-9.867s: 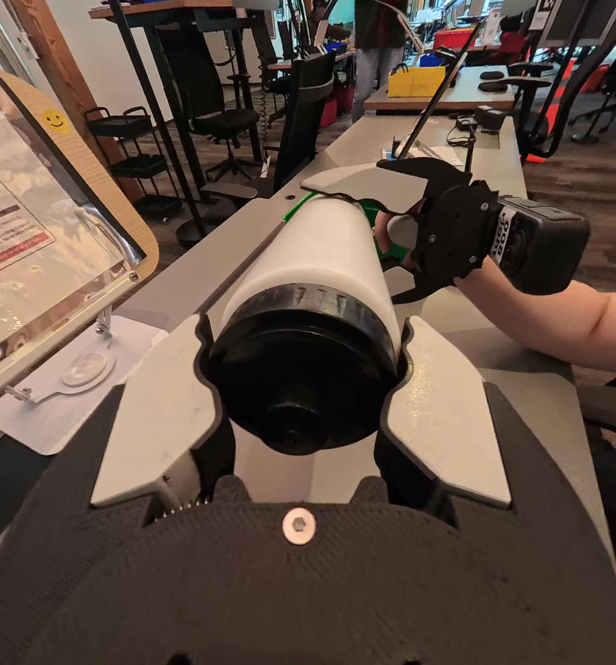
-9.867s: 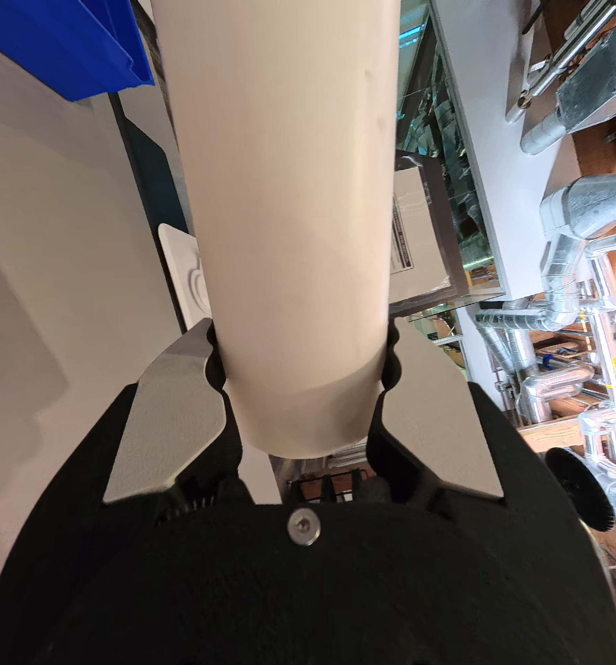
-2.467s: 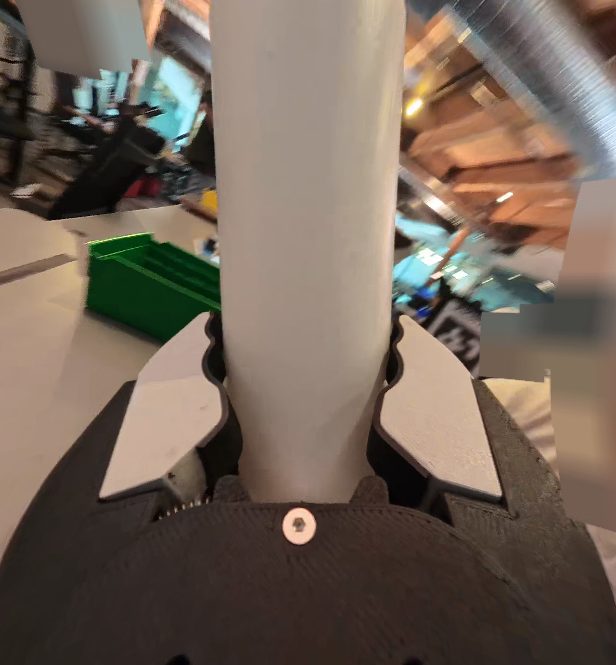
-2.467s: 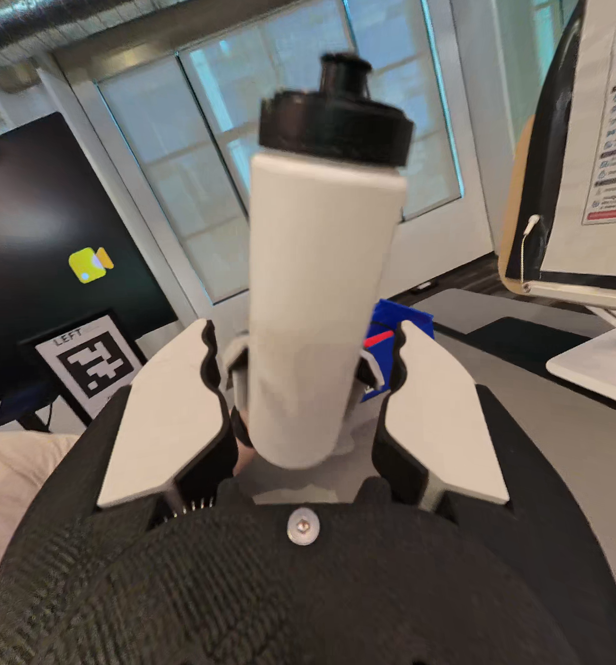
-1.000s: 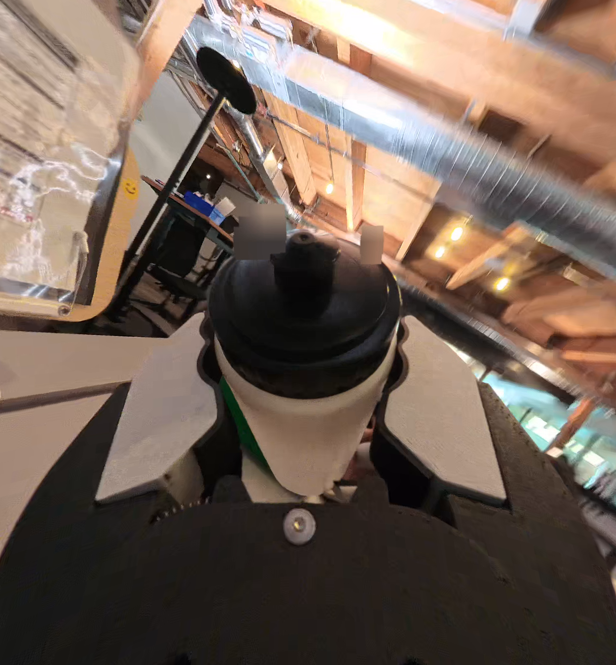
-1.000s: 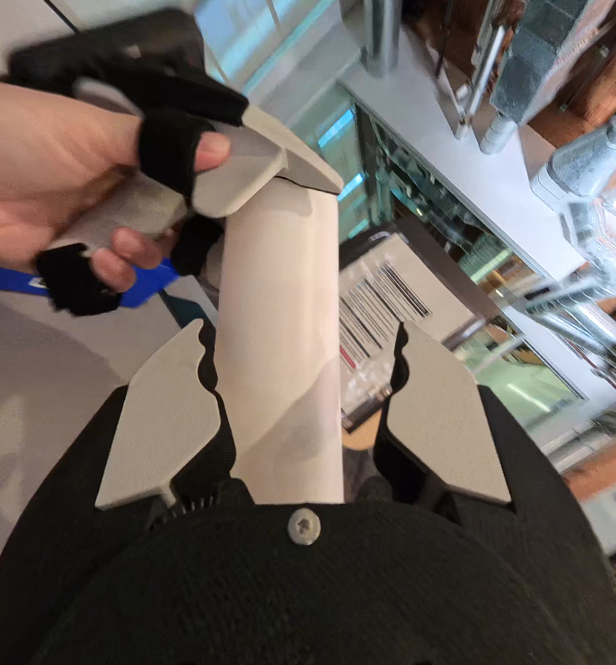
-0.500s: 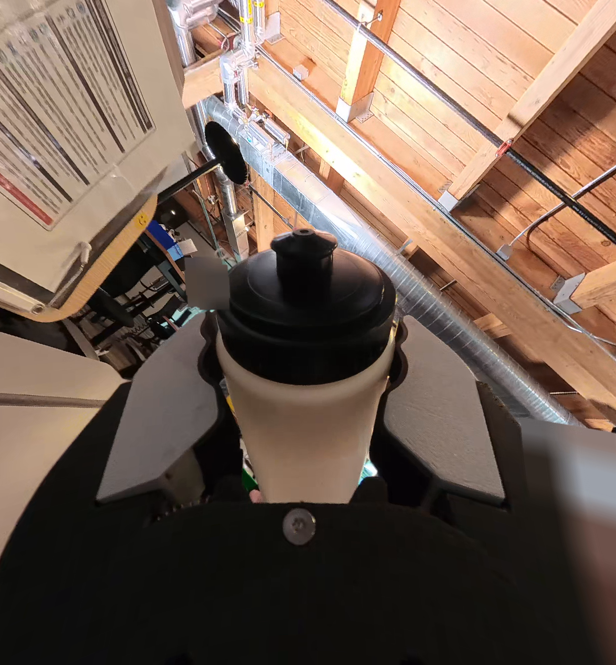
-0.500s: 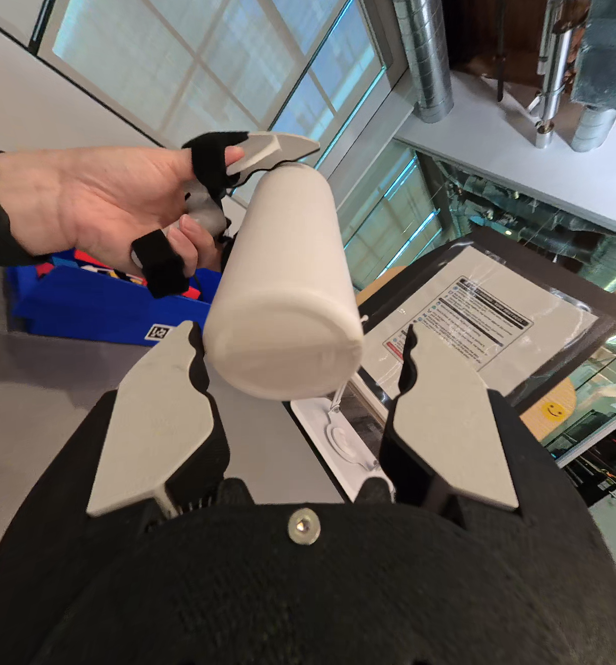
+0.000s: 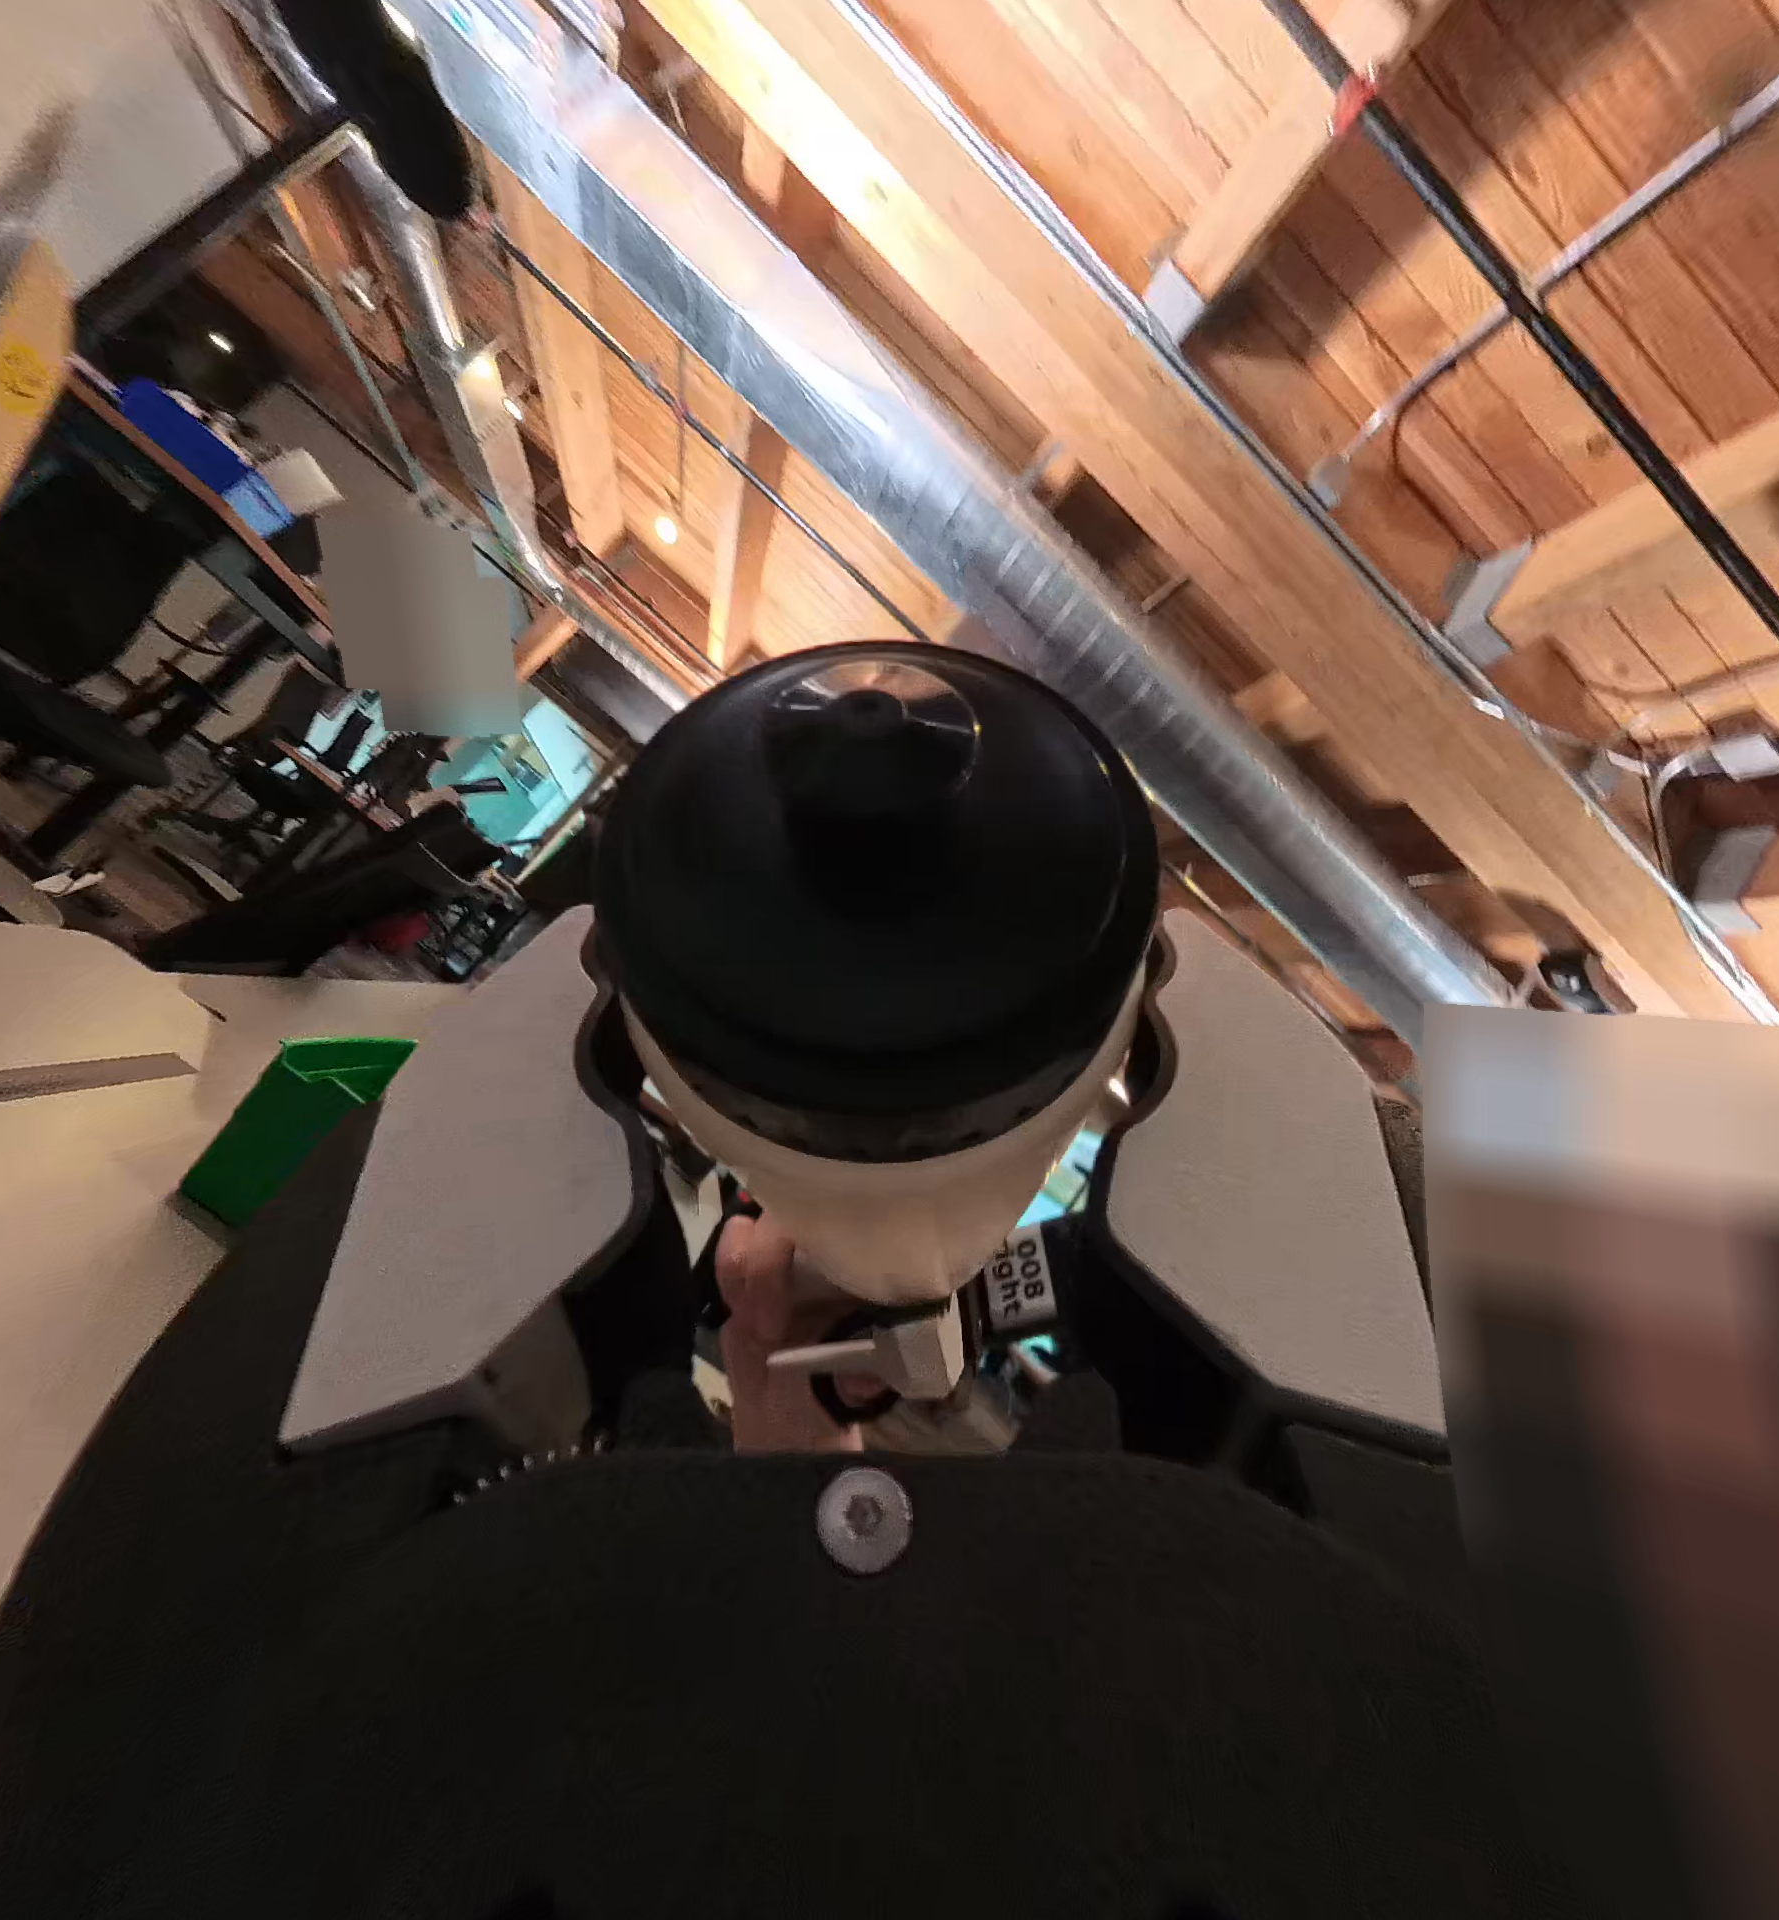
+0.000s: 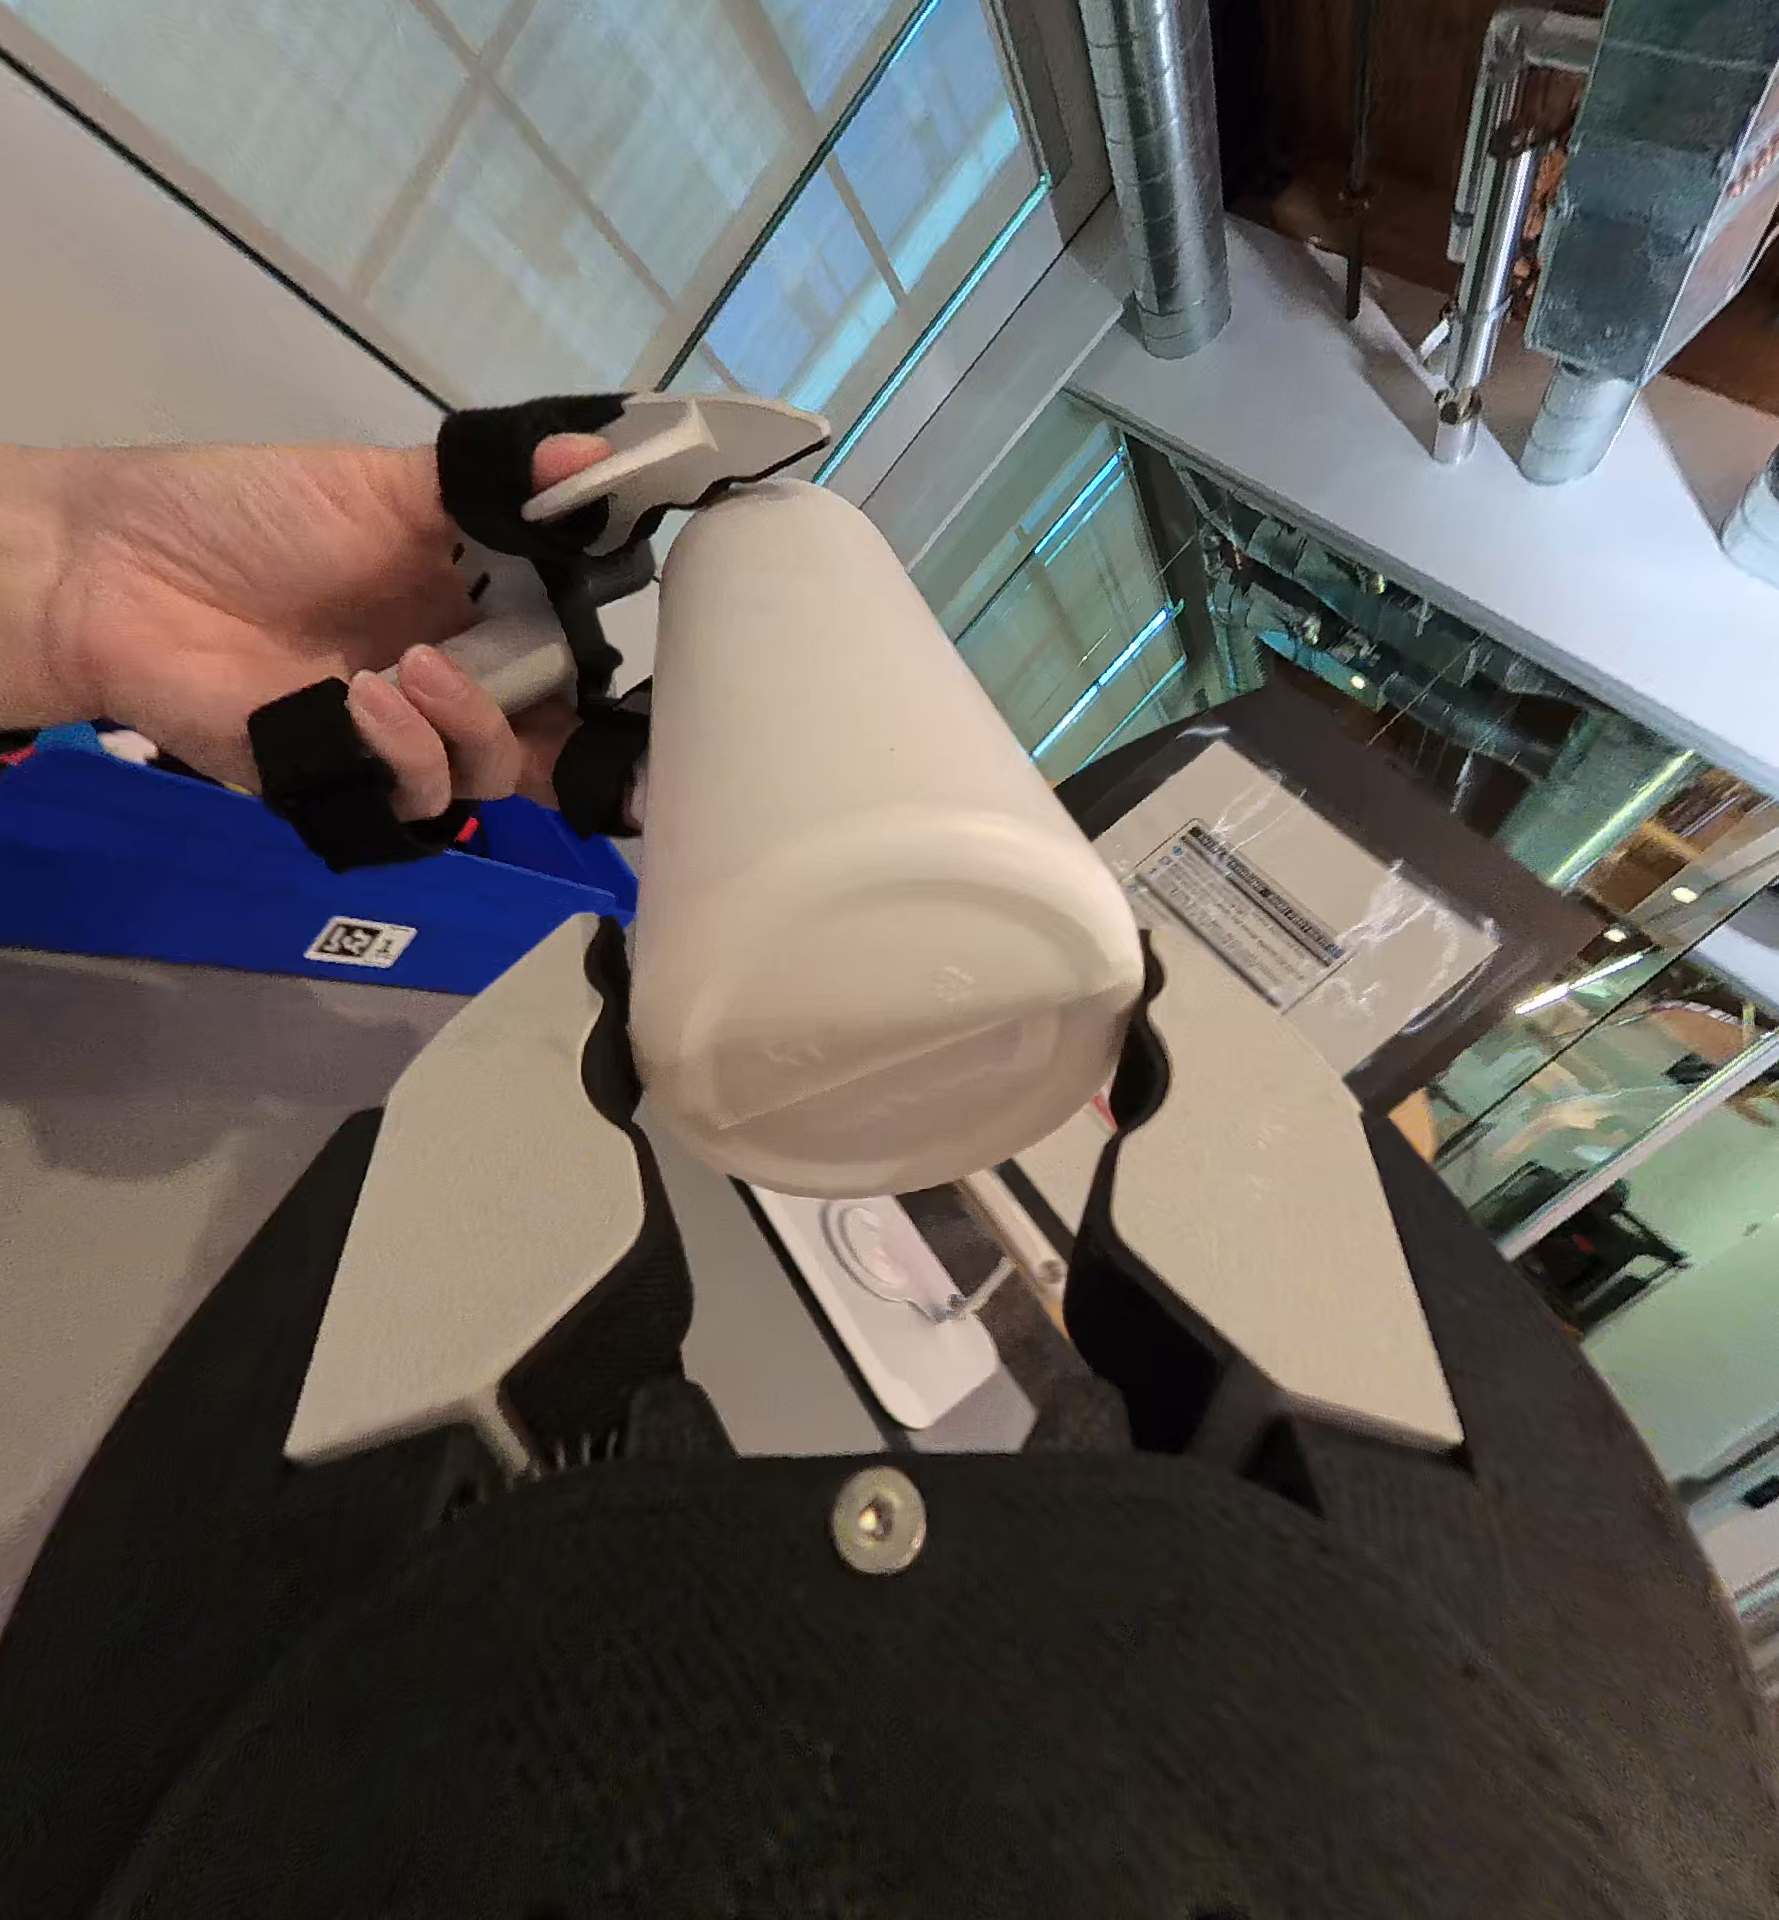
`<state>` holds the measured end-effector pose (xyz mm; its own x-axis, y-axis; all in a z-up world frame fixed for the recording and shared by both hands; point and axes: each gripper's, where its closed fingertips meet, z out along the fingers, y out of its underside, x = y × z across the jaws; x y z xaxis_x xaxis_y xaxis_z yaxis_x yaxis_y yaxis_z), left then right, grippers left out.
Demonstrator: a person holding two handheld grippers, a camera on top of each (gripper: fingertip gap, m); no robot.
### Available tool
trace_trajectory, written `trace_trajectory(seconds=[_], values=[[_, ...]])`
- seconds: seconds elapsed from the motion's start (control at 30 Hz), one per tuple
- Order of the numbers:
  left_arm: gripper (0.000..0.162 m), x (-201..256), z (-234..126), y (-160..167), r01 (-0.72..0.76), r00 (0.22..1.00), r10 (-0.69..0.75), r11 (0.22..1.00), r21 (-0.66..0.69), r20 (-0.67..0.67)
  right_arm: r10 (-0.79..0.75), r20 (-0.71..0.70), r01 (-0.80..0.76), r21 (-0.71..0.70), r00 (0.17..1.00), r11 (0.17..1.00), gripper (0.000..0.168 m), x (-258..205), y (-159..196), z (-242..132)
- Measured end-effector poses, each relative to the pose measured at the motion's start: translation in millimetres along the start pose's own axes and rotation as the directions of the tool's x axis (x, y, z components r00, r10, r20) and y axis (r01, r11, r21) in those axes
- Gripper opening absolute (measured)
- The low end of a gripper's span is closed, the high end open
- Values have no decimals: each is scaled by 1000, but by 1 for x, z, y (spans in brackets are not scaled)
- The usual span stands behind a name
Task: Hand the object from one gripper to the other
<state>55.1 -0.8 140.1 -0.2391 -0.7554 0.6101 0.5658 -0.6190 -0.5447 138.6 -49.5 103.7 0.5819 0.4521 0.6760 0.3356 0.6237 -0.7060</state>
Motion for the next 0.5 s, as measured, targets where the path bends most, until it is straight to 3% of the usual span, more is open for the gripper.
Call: trace_trajectory(seconds=[0.13,0.37,0.43,0.5], values=[[89,12,3,5,-170,986,169,983,-65,-13,-234,-55,232,-30,971,972,92,6,-20,-10],[100,6,4,15,-383,919,393,907,-176,24,-438,-88,430,-91,895,898,92,10,-33,-18],[103,-2,0,13,-519,831,549,823,-233,89,-483,-84,472,-125,871,873,92,12,-29,-18],[103,-8,-5,10,-676,666,734,671,-306,138,-518,-80,502,-161,852,850,92,15,-24,-18]])
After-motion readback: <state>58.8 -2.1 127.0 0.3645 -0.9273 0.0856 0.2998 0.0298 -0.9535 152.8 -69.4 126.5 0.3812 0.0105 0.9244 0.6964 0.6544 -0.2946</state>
